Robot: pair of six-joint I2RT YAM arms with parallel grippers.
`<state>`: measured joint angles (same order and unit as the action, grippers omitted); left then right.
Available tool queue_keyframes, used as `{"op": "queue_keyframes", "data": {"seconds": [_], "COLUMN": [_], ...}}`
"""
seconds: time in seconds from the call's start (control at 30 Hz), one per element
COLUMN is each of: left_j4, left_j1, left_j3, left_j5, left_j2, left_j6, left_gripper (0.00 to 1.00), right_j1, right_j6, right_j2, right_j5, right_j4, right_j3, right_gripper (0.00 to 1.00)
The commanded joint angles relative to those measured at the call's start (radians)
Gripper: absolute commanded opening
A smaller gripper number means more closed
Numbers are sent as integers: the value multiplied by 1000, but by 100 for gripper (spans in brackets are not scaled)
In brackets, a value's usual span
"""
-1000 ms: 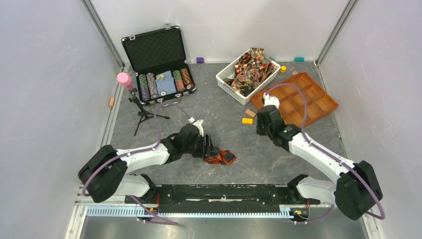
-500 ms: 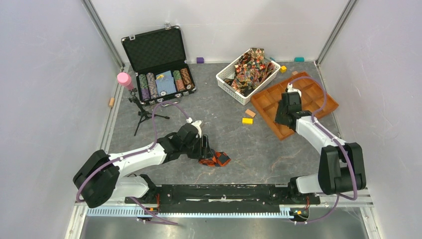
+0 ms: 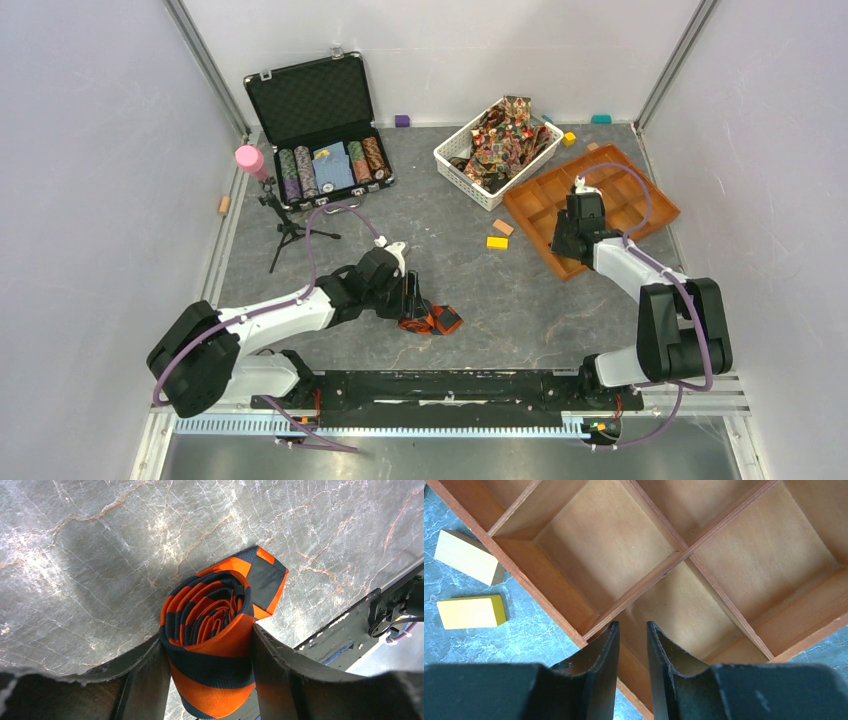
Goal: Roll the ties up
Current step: Move the storage box to the center of the board.
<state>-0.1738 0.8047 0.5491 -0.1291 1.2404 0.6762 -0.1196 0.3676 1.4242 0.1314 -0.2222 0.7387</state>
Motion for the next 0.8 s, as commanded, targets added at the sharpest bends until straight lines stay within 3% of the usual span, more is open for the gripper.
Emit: {"op": "queue_keyframes", "data": {"seconds": [0.0, 0.3, 0.77], "left_j4": [-16, -31, -176], "left_j1": [4, 4, 4], "left_j3": [20, 27, 51], "left_j5": [23, 30, 78], "left_j2": [-12, -34, -112], "left_j6": [-35, -25, -27], "left_gripper": [61, 61, 61], "right_j1": [-6, -76, -445], "right_j6": [-19, -7, 173], "right_j2": [-13, -146, -358], "right_j5": [-79, -170, -162], "right_j4": [2, -19, -8], "right_j3": [-53, -174, -375], "right_gripper": [32, 32, 32]}}
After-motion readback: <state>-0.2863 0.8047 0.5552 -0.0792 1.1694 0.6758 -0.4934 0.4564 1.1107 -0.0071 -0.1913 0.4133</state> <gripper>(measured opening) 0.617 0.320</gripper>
